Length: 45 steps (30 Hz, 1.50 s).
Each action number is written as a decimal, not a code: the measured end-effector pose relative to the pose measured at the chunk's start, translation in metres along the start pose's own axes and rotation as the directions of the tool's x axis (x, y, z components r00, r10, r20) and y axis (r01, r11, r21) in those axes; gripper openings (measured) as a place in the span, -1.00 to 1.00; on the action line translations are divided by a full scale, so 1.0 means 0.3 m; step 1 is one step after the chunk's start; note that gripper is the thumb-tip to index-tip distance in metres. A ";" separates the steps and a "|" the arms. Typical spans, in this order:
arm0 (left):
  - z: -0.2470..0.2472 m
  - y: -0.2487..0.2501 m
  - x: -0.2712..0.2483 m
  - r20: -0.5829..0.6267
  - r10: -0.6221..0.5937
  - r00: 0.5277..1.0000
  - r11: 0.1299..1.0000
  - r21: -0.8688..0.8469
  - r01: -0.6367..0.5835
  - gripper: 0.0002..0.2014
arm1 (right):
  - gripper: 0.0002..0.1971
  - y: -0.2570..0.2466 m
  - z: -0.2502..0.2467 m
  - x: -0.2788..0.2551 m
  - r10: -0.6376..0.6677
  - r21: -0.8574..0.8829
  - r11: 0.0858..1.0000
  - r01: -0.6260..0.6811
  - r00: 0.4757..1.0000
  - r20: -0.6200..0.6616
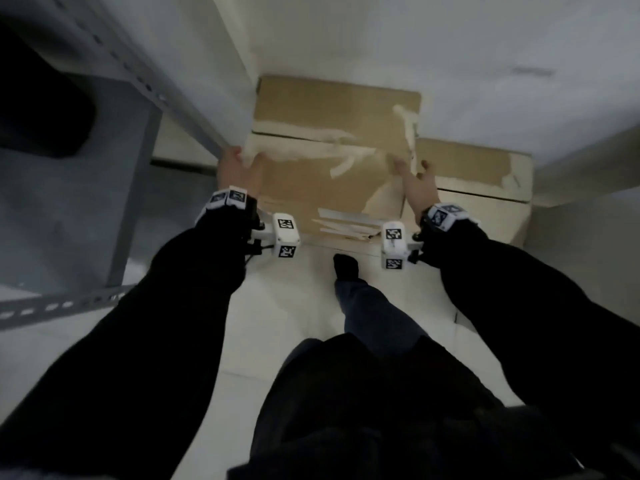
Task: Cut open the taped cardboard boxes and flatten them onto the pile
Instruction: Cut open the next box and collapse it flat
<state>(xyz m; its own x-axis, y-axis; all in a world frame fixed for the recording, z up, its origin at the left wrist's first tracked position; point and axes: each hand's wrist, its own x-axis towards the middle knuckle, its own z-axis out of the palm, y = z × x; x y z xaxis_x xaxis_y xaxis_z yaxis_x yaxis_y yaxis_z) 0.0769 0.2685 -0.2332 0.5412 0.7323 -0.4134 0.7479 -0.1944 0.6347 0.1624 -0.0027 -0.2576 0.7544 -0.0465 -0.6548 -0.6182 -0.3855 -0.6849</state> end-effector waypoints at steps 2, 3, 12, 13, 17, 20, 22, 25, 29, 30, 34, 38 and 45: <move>0.038 -0.008 0.106 0.128 -0.092 0.988 0.994 0.073 0.083 -0.45 | -0.03 -0.001 0.026 0.060 0.081 -0.016 0.997 -0.080 0.996 0.029; 0.057 -0.020 0.141 0.186 -0.130 0.974 0.990 0.072 0.119 -0.46 | 0.00 0.010 0.035 0.076 0.127 -0.016 0.992 -0.126 0.991 0.050; -0.014 -0.067 0.070 0.168 -0.028 0.985 0.999 -0.031 0.034 -0.53 | 0.18 0.161 0.035 0.133 0.126 0.072 0.987 -0.141 0.975 0.184; -0.037 -0.068 0.026 0.129 0.018 0.992 1.000 -0.020 -0.015 -0.54 | 0.11 0.105 0.032 0.032 0.106 0.076 0.990 -0.119 0.983 0.148; -0.141 -0.102 -0.164 -0.004 0.172 0.985 0.983 -0.069 -0.172 -0.54 | -0.24 0.095 -0.003 -0.264 0.009 0.156 0.988 -0.013 0.999 0.032; -0.197 -0.118 -0.327 0.021 0.267 0.964 0.955 -0.143 -0.261 -0.57 | -0.21 0.176 -0.077 -0.464 -0.025 0.245 0.969 0.037 0.998 -0.049; -0.210 -0.116 -0.434 0.035 0.345 0.938 0.921 -0.204 -0.332 -0.57 | -0.33 0.227 -0.146 -0.598 -0.026 0.333 0.941 0.059 0.994 -0.103; -0.198 -0.052 -0.600 0.092 0.434 0.896 0.883 -0.243 -0.403 -0.56 | -0.53 0.271 -0.289 -0.788 -0.081 0.371 0.917 0.147 0.979 -0.188; -0.120 0.073 -0.834 0.208 0.554 0.806 0.824 -0.272 -0.496 -0.56 | -0.64 0.328 -0.532 -0.999 -0.156 0.318 0.903 0.288 0.911 -0.382; -0.089 0.109 -0.899 0.223 0.575 0.787 0.811 -0.280 -0.513 -0.57 | -0.64 0.348 -0.604 -1.041 -0.168 0.303 0.896 0.324 0.880 -0.443; 0.079 0.233 -1.152 0.260 0.677 0.689 0.728 -0.379 -0.572 -0.58 | -0.64 0.457 -0.896 -1.168 -0.213 0.249 0.863 0.439 0.764 -0.608; 0.340 0.338 -1.448 0.322 0.734 0.598 0.672 -0.474 -0.569 -0.65 | -0.73 0.630 -1.221 -1.253 -0.187 0.254 0.830 0.496 0.677 -0.712; 0.775 0.445 -1.913 0.518 0.717 0.466 0.684 -0.395 -0.614 -0.59 | -0.65 0.971 -1.756 -1.270 -0.092 0.295 0.839 0.457 0.653 -0.752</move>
<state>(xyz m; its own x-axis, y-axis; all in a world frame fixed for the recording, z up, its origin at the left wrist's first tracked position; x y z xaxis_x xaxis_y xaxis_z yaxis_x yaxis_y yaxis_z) -0.0445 -0.3294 -0.0629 0.9879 -0.1359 -0.0753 0.0274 -0.3246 0.9455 -0.1889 -0.5828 -0.0394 0.7152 -0.6877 -0.1248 -0.2395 -0.0733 -0.9681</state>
